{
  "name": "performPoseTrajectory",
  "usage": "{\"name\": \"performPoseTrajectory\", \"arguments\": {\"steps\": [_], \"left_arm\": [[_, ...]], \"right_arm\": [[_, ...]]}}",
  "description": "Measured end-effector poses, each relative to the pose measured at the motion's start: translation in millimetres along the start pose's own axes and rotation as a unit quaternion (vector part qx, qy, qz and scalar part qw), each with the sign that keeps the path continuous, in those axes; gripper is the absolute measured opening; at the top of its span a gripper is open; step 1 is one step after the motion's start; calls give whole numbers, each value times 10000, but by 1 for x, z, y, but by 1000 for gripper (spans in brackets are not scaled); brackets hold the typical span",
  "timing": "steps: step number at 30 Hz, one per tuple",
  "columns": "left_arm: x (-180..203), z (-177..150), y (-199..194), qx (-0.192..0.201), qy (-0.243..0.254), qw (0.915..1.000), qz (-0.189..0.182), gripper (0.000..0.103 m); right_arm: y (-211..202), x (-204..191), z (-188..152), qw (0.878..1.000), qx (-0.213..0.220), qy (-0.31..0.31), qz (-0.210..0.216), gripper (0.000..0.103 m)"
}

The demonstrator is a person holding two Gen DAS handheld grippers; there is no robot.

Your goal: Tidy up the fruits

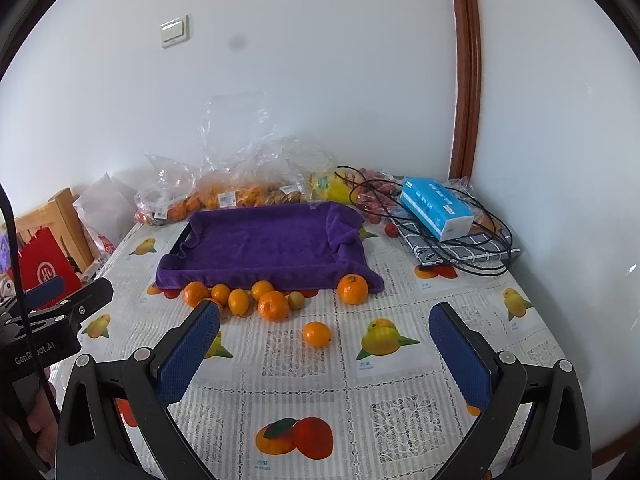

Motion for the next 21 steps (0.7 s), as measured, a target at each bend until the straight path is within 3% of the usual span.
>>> {"name": "performPoseTrajectory", "arguments": {"steps": [21], "left_arm": [[-2, -1, -3, 28, 22, 10000, 33, 103]], "right_arm": [[-3, -3, 1, 10000, 30, 2, 43, 103]]}}
Point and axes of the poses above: each gripper's, at about its wrist camera, not at the fingertips, and y roughly the way its jaws point, x to its right, z to its top, the point moved 6 cm from there along y, roughly the way its jaws point, and after that the axes turned 8 degrees about x, right-handed, at the moved point
